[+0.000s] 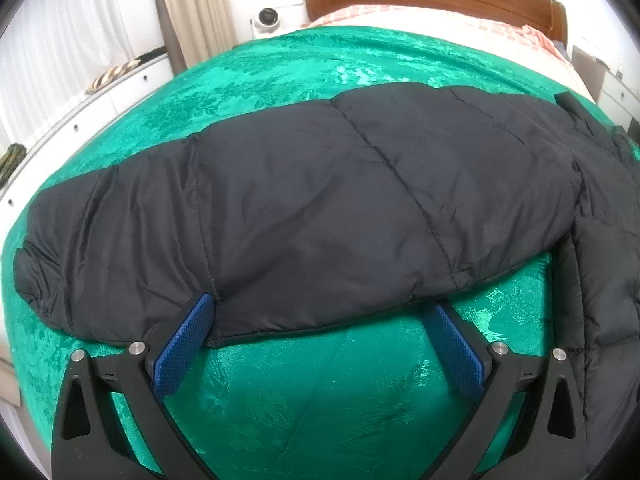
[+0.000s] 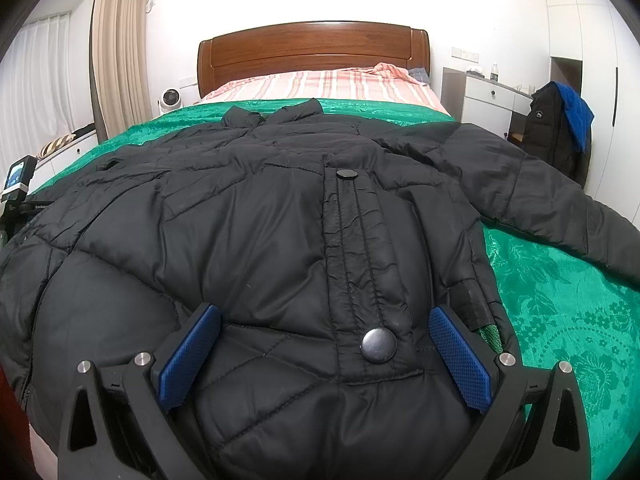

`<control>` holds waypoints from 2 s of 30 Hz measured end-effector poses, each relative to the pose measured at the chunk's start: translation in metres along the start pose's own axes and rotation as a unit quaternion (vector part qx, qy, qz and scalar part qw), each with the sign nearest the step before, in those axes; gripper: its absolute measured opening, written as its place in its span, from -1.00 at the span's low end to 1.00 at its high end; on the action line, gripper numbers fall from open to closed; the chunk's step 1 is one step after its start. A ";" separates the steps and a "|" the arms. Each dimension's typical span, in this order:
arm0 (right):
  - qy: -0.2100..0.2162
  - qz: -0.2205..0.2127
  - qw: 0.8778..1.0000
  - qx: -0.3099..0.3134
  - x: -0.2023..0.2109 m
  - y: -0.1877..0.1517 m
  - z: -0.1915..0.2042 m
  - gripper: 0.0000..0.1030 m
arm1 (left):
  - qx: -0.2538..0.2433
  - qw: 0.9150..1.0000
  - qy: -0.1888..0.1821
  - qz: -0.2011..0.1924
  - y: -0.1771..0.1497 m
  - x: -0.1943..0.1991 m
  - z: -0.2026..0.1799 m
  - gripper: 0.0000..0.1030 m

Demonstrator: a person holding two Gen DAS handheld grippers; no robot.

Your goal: Fold large clothes

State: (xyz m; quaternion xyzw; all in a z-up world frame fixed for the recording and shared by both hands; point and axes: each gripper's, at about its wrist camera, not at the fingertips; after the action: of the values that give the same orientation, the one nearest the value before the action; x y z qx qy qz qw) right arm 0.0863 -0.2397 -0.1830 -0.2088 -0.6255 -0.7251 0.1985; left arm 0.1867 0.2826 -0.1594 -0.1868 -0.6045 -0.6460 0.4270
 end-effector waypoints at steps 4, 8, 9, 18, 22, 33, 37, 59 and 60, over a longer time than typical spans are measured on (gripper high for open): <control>-0.002 0.000 1.000 0.001 0.000 0.000 0.000 0.99 | 0.000 1.000 0.001 0.000 0.001 0.000 -0.001 0.99; -0.001 0.000 1.000 0.001 0.000 0.000 0.000 0.99 | 0.000 1.000 0.001 0.000 0.001 0.000 -0.001 0.99; -0.001 -0.001 1.000 0.001 -0.001 0.000 -0.001 0.99 | 0.000 1.000 0.000 0.000 0.001 0.000 -0.001 0.99; -0.002 -0.001 1.000 0.002 -0.001 0.000 -0.001 0.99 | 0.000 1.000 0.000 0.000 0.001 0.000 -0.001 0.99; -0.002 0.000 1.000 0.002 -0.001 0.000 0.000 0.99 | 0.000 1.000 0.000 0.000 0.001 0.000 -0.001 0.99; -0.001 0.002 1.000 0.002 -0.002 0.002 -0.002 0.99 | 0.000 1.000 0.000 0.000 0.001 0.000 -0.001 0.99; -0.001 0.003 1.000 0.002 -0.002 0.002 -0.002 1.00 | 0.000 1.000 0.000 0.000 0.001 0.000 -0.001 0.99; -0.001 0.002 1.000 0.003 -0.003 0.002 -0.004 1.00 | 0.000 1.000 0.000 0.000 0.001 0.000 0.000 0.99; -0.001 0.002 1.000 0.003 -0.004 0.002 -0.004 1.00 | 0.000 1.000 0.000 0.000 0.001 0.000 0.000 0.99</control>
State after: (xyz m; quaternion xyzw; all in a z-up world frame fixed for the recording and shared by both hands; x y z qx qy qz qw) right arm 0.0900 -0.2437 -0.1841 -0.2098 -0.6274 -0.7228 0.1999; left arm 0.1875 0.2823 -0.1592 -0.1867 -0.6042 -0.6465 0.4268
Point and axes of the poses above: each gripper's, at about its wrist camera, not at the fingertips, and x roughly against the way its jaws point, z to its left, y to its top, and after that the axes turned 10 degrees about -x, right-handed
